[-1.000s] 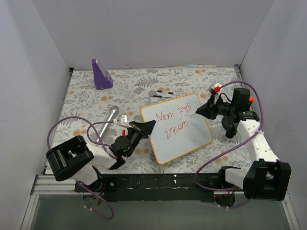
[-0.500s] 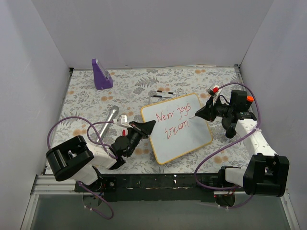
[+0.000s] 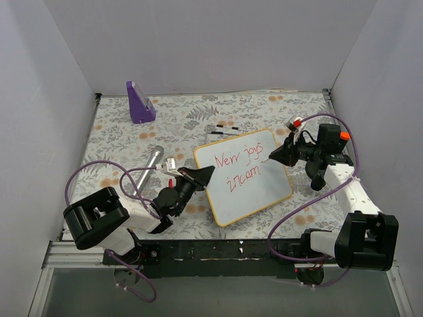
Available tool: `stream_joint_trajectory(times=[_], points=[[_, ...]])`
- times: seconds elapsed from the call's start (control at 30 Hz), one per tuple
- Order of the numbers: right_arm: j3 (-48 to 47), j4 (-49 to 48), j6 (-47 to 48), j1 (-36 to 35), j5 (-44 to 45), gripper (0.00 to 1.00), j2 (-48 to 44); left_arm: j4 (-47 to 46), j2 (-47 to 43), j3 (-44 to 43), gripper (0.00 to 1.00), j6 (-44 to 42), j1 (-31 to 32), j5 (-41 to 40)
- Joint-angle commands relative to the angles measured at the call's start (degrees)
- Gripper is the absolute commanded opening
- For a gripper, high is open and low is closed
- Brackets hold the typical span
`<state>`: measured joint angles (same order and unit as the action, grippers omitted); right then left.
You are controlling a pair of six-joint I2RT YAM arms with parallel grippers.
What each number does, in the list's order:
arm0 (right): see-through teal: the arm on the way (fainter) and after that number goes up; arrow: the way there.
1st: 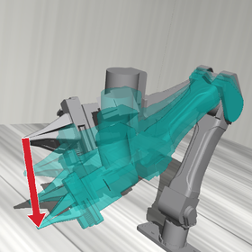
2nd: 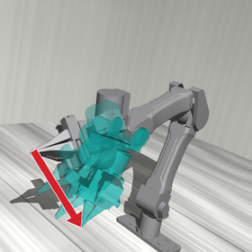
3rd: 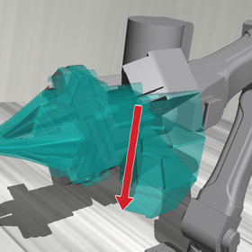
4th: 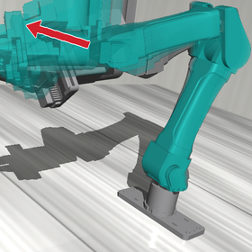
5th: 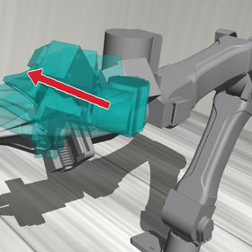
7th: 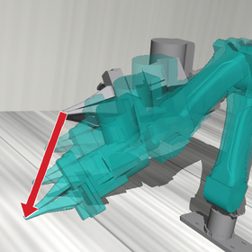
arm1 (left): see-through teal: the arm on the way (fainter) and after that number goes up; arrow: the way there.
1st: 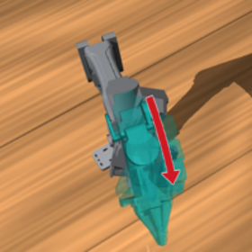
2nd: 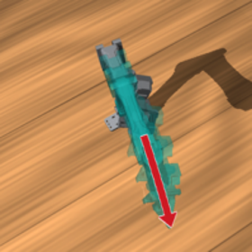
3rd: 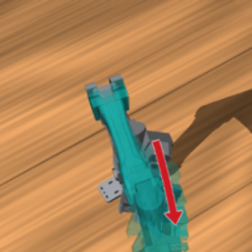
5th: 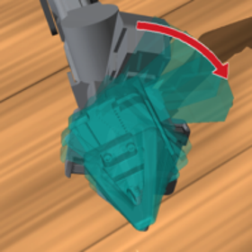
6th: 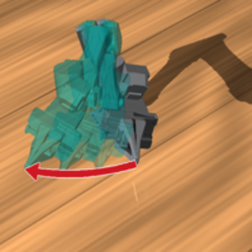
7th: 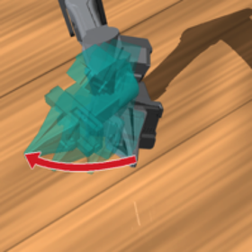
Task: Write a sentence on the whiteboard
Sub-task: Write on the whiteboard with the whiteboard marker without the cap.
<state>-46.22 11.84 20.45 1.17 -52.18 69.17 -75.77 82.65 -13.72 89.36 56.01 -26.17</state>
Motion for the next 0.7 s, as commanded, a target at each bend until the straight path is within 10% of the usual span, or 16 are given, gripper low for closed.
stream_joint_trajectory(times=[0.0,0.67], points=[[-0.4,-1.9,-0.3,0.3,-0.2,0.01,-0.4,-14.2,-0.8,0.3,0.0,-3.5,0.3,1.1],[1.0,-4.8,-2.4,0.1,1.0,0.01,-0.2,-15.0,-0.1,0.3,0.0,-2.8,0.3,1.1]])
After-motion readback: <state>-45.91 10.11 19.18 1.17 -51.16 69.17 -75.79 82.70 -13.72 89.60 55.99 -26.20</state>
